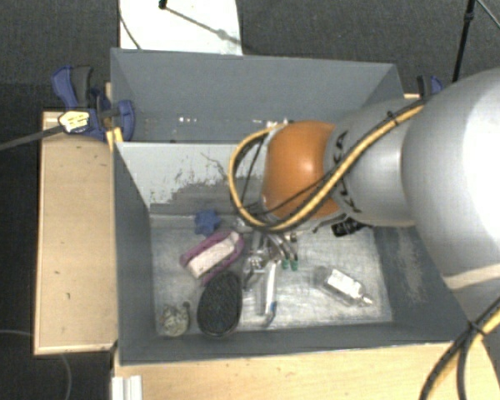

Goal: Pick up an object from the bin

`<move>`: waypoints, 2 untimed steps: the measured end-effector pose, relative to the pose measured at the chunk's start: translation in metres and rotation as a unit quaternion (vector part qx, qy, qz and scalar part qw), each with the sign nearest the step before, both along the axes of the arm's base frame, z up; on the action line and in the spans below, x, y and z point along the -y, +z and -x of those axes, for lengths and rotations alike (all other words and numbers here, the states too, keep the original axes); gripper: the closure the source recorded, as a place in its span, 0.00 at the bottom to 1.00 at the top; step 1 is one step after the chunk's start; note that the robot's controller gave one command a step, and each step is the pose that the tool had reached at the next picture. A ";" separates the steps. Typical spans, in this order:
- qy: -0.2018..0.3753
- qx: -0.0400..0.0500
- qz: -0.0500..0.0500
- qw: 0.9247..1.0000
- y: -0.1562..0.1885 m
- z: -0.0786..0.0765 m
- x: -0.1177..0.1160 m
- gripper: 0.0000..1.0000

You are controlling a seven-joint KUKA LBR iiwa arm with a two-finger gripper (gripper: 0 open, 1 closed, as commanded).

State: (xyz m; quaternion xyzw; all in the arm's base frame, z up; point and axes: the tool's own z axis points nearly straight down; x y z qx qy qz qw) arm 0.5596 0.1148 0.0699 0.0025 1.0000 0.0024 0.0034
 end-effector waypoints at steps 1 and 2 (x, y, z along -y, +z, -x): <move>-0.013 -0.001 0.001 1.000 0.001 0.046 -0.073 0.00; -0.017 0.003 0.001 1.000 0.003 0.042 -0.069 1.00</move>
Offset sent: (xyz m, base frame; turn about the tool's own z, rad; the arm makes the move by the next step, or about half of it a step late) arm -0.0459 0.0696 0.0001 0.0304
